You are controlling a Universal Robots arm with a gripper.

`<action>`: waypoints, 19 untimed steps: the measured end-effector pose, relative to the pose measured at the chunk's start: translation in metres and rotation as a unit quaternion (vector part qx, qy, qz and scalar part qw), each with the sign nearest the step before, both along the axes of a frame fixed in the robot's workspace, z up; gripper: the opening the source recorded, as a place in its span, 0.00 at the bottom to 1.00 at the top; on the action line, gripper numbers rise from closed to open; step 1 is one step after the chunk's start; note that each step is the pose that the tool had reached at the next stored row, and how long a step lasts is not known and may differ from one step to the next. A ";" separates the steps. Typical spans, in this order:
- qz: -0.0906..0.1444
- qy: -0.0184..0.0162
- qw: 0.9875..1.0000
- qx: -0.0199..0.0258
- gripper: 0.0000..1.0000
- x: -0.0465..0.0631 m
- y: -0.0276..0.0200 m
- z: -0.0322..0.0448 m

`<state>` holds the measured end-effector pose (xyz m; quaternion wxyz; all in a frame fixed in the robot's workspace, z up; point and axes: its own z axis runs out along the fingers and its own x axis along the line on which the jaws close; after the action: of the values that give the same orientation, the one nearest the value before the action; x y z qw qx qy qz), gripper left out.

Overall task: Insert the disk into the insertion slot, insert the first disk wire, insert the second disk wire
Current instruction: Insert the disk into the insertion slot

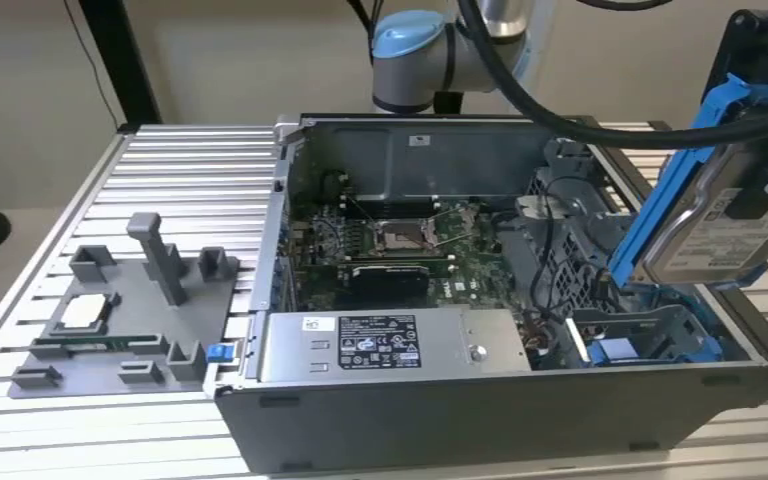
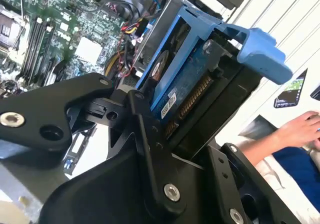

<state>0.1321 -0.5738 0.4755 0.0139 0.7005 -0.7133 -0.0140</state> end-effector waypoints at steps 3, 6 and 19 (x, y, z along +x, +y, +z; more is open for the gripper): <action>0.000 0.000 1.000 0.000 0.00 0.005 -0.0018 -0.0074; 0.000 0.000 1.000 0.000 0.00 0.005 -0.0037 -0.0128; 0.000 0.000 1.000 0.000 0.00 0.000 -0.0055 -0.0365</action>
<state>0.1317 -0.5794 0.4390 0.0139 0.7005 -0.7134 -0.0142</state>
